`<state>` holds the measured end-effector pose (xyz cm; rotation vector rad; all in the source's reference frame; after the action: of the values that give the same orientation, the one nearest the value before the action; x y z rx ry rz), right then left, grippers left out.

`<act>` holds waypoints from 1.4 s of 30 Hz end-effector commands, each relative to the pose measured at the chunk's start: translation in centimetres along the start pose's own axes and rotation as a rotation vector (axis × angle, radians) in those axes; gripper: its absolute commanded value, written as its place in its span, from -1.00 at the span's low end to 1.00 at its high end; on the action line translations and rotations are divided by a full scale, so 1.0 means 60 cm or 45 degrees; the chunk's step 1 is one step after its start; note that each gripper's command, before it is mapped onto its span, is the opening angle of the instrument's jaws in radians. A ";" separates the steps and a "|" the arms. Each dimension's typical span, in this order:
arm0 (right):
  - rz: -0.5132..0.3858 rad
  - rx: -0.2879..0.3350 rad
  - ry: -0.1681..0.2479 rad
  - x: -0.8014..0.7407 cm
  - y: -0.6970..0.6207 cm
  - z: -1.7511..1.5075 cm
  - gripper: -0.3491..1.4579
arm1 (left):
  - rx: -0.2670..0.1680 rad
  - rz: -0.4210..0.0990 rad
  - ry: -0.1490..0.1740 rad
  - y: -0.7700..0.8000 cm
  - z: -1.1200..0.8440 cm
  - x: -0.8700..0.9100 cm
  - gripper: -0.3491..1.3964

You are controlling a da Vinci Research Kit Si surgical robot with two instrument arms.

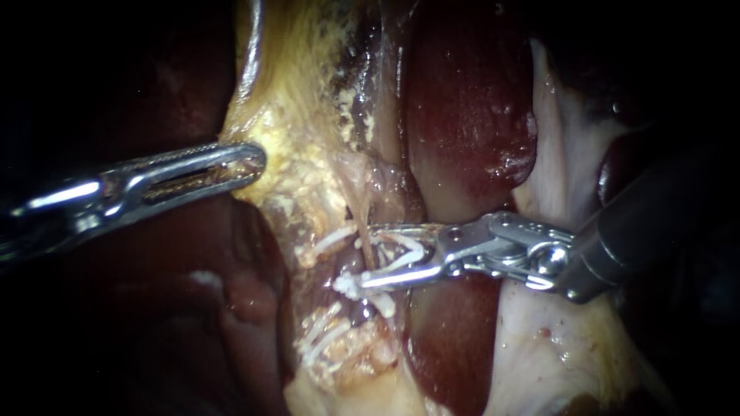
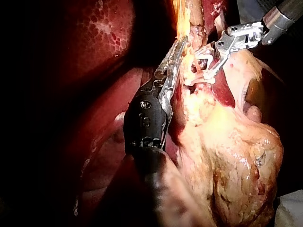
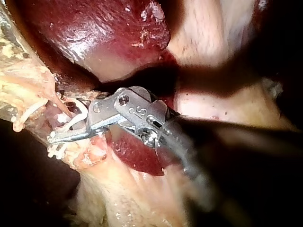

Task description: Clipping third clip right tube

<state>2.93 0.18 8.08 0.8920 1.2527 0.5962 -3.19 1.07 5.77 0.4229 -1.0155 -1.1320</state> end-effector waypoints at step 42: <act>0.566 0.091 0.213 0.0119 -0.0031 -0.0014 -1.00 | -0.016 -0.002 -0.009 0.0017 0.0000 -0.0004 -1.00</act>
<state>2.99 0.68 7.53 1.2120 1.2303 1.0015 -3.14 1.13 5.83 0.4103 -1.0143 -1.1414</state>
